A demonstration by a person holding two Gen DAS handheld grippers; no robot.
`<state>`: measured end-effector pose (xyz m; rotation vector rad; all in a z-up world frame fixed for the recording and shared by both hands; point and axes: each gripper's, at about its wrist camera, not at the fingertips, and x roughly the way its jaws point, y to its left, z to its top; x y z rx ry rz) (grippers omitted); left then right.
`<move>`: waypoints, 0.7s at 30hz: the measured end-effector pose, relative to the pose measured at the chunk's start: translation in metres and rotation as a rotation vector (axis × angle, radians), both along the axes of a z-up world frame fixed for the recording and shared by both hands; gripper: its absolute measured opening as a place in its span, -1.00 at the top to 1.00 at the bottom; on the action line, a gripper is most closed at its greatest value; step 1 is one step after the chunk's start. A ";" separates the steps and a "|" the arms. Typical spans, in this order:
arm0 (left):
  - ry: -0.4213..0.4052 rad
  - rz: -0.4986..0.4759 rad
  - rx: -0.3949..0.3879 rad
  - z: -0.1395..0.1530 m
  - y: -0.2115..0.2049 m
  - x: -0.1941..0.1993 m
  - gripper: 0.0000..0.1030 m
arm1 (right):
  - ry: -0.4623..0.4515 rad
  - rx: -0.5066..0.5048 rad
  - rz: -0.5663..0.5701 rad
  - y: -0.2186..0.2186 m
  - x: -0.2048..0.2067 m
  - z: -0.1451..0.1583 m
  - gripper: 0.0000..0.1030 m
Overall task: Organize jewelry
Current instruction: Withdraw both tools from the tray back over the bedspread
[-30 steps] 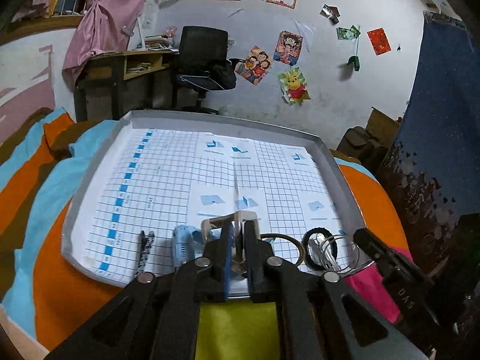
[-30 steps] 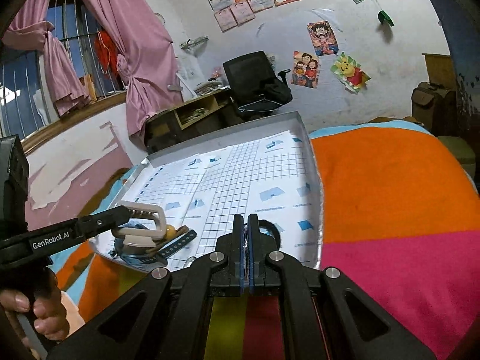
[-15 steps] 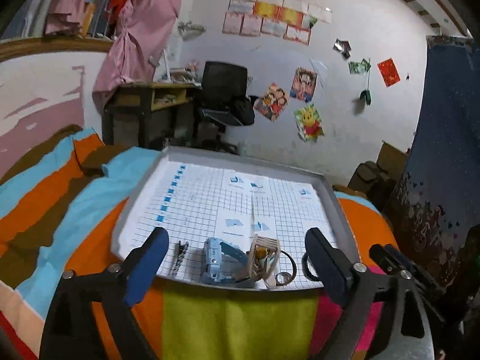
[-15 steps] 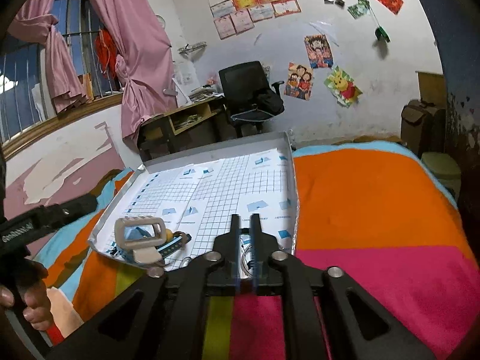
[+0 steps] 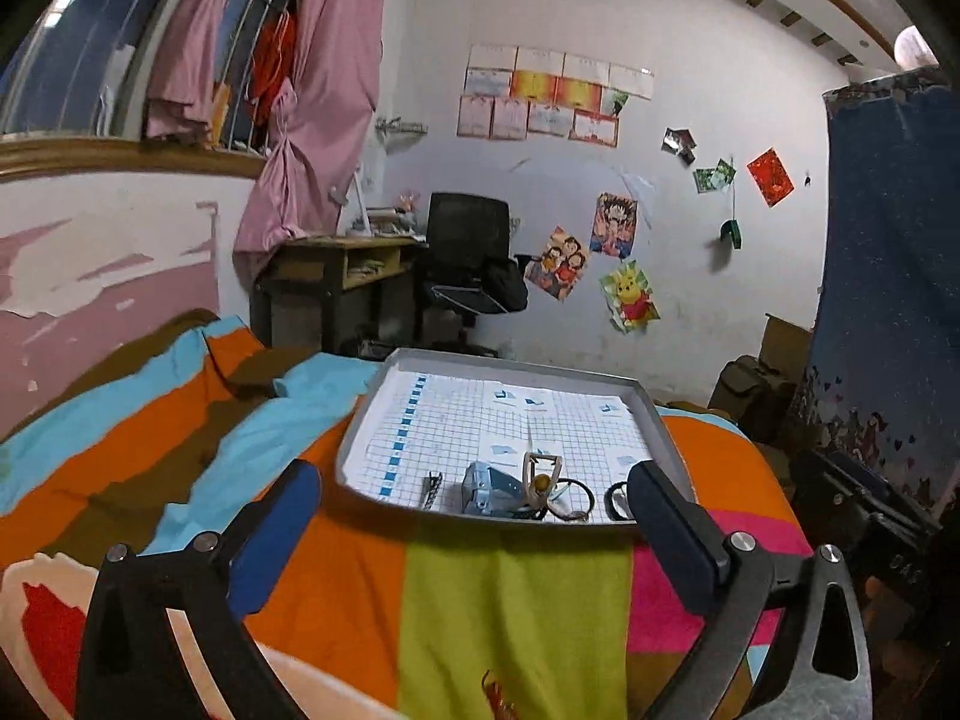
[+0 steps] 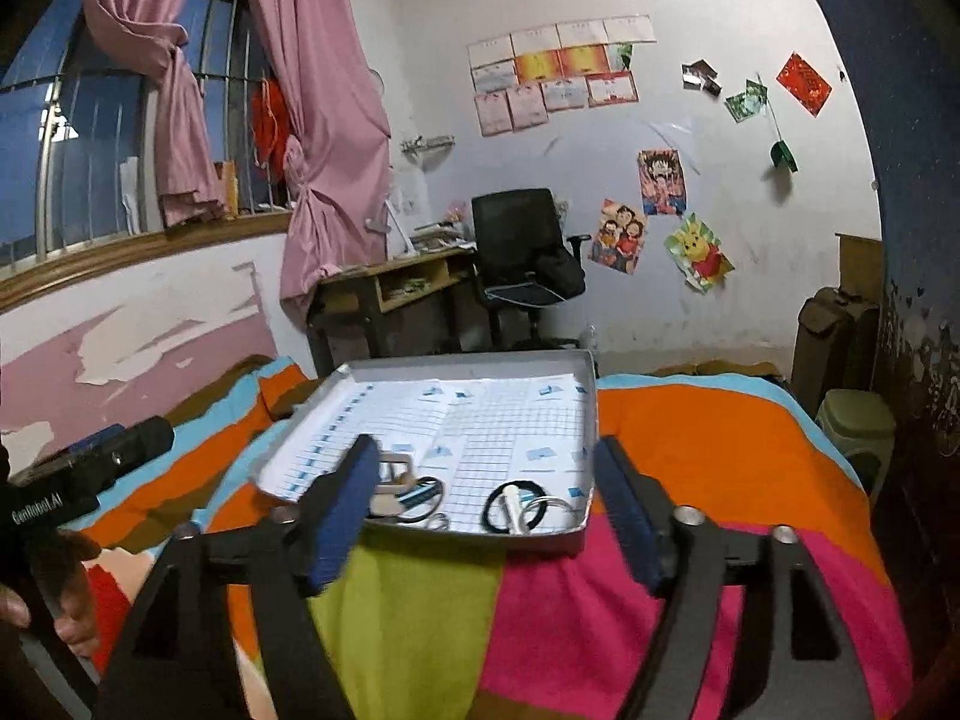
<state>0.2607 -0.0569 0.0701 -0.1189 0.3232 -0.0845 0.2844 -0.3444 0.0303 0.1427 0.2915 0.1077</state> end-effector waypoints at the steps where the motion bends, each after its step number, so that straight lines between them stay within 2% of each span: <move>1: -0.006 0.004 0.003 0.001 0.001 -0.008 -1.00 | -0.008 0.006 0.000 0.000 -0.009 0.003 -0.57; 9: -0.054 0.017 0.017 0.002 0.013 -0.076 -1.00 | -0.072 0.001 0.013 0.009 -0.090 0.015 -0.97; 21: -0.101 0.033 0.014 -0.005 0.036 -0.170 -1.00 | -0.130 0.011 -0.028 0.011 -0.198 0.005 -0.97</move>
